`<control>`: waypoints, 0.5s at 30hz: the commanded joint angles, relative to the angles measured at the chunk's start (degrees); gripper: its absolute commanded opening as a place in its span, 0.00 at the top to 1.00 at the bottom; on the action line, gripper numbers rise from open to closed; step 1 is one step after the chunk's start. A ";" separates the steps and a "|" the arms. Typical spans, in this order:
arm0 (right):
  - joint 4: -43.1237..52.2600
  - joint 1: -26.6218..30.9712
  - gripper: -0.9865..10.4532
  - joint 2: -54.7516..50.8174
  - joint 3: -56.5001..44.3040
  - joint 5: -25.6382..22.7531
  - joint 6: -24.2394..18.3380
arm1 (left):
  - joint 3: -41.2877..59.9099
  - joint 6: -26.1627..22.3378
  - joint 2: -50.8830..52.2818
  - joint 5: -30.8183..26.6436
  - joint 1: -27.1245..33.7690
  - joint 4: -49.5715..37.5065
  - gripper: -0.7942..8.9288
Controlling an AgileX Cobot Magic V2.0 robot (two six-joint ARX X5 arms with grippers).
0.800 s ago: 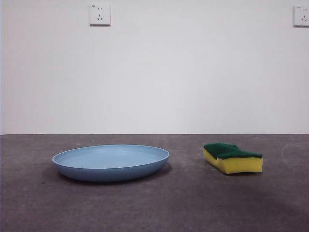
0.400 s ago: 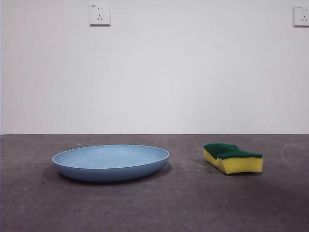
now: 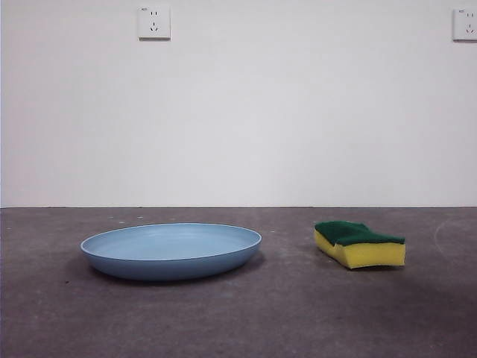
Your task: Pick up the plate,pick up the cloth,clean the plate with the cloth
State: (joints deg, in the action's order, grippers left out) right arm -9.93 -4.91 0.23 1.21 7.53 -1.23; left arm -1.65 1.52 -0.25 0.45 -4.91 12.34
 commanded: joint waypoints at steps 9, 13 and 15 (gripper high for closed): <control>-0.02 -0.02 0.93 0.13 -0.85 -0.46 1.79 | 0.76 -0.20 0.13 -0.17 0.17 -0.09 0.92; -0.02 -0.02 0.93 0.13 -0.85 -0.44 1.79 | 0.76 -0.20 0.13 -0.17 0.17 -0.07 0.92; -0.02 -0.02 0.93 0.13 -0.85 -0.44 1.79 | 0.76 -0.20 0.13 -0.17 0.17 -0.07 0.92</control>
State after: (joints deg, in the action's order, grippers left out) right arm -9.93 -4.91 0.30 1.21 7.29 -0.19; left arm -1.65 1.52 -0.25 0.43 -4.91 12.34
